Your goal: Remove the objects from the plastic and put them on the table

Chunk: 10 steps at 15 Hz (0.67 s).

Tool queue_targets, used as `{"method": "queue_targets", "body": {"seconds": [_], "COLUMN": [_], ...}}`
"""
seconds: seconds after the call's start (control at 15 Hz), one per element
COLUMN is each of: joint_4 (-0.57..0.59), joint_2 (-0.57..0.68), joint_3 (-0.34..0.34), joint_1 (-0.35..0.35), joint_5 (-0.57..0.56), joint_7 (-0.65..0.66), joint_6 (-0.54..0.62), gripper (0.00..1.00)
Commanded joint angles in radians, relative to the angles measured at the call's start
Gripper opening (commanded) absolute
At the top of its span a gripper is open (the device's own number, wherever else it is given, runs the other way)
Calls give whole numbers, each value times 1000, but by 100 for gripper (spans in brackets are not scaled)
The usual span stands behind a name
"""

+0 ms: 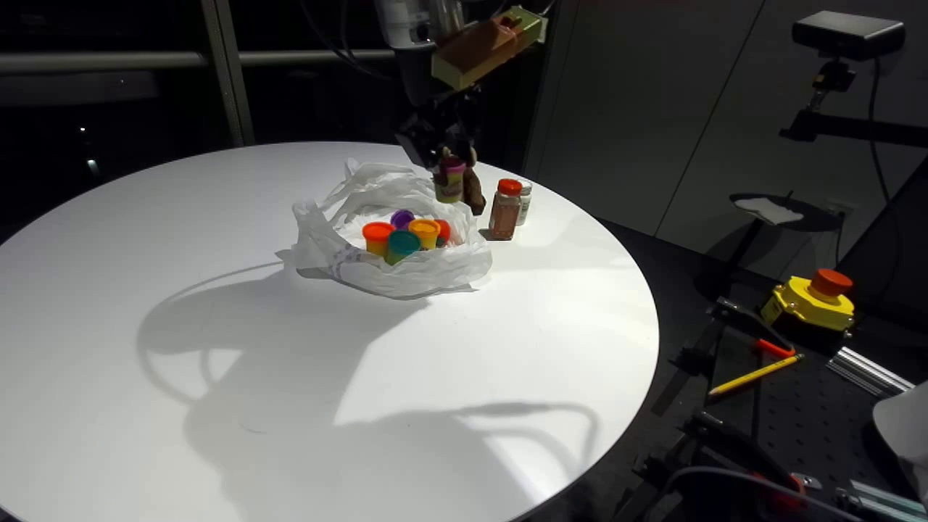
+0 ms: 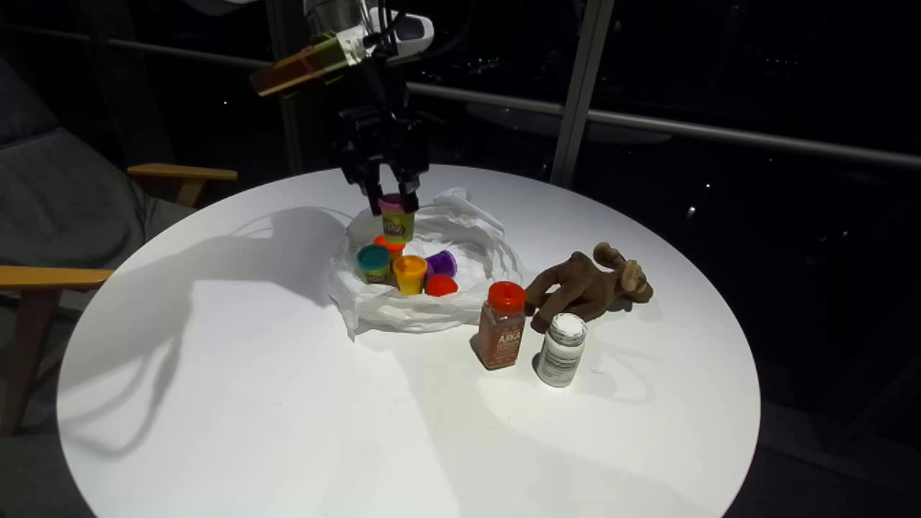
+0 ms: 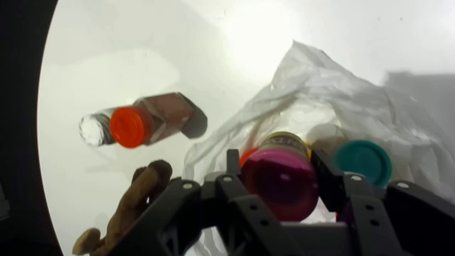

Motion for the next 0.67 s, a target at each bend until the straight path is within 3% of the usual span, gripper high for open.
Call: {"method": "queue_targets", "body": {"seconds": [0.0,0.33,0.6], "joint_4": [-127,-167,-177], "joint_2": [-36,50,79], "joint_3": [35,14,-8], "joint_1": [-66,-74,-67], "joint_5": [4,-91,-121], "joint_7": [-30,-13,-22], "joint_6": [14,230,296], "gripper": [27,27,27]}}
